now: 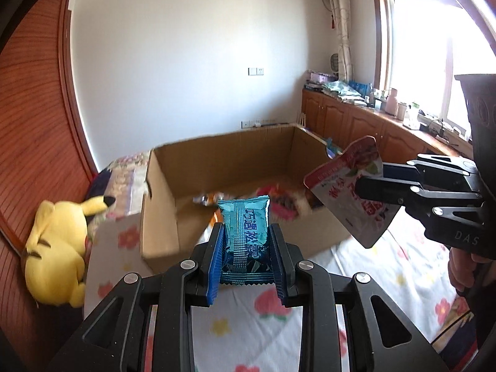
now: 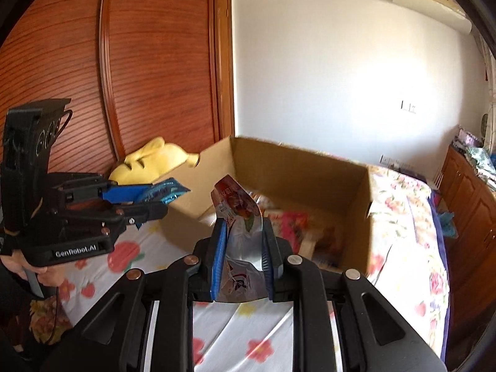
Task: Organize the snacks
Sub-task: 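Open both tools to drop the pouch and teal candy into the box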
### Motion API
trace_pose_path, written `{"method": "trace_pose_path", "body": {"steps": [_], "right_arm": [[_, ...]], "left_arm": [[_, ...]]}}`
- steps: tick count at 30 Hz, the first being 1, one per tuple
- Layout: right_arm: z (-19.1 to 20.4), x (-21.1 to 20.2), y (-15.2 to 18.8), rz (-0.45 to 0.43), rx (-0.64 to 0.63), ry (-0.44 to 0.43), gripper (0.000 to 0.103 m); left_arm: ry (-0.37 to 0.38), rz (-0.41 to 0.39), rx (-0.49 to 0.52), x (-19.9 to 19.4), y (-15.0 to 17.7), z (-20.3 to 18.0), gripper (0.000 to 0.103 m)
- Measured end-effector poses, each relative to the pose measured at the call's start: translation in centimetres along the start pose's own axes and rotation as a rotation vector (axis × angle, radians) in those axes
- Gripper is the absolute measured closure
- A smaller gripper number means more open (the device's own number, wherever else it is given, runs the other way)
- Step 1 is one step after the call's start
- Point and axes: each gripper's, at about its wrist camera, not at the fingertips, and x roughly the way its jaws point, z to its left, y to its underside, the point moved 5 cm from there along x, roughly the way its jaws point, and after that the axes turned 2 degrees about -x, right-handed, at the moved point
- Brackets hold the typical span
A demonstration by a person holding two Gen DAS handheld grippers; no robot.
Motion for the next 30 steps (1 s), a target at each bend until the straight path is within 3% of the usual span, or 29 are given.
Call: {"method": "trace_pose_path", "body": {"steps": [6, 14, 16, 17, 21, 30], "right_arm": [[-3.0, 2.7, -1.3, -0.019, 0.044, 0.026, 0.081], [-5.4, 7.2, -0.6, 0.025, 0.097, 0.049, 0.08], [-5.8, 7.9, -0.1, 0.039, 0.11, 0.056, 0.08], [-5.8, 8.2, 0.1, 0.046, 0.116, 0.059, 0.08], [-6.3, 8.5, 0.7, 0.055, 0.142, 0.072, 0.072], [-4.9, 4.8, 0.6, 0.016, 0.143, 0.075, 0.072]], "left_arm": [[-0.012, -0.012, 0.009, 3.3, -2.0, 0.8, 0.074], [-0.046, 0.025, 0.013, 7.7, -2.0, 0.7, 0.074], [-0.053, 0.035, 0.002, 8.3, -2.1, 0.7, 0.073], [-0.058, 0.036, -0.004, 8.6, -2.4, 0.7, 0.067], [-0.075, 0.037, -0.017, 8.6, -2.8, 0.1, 0.062], [-0.094, 0.013, 0.003, 4.7, -2.3, -0.9, 0.062]]}}
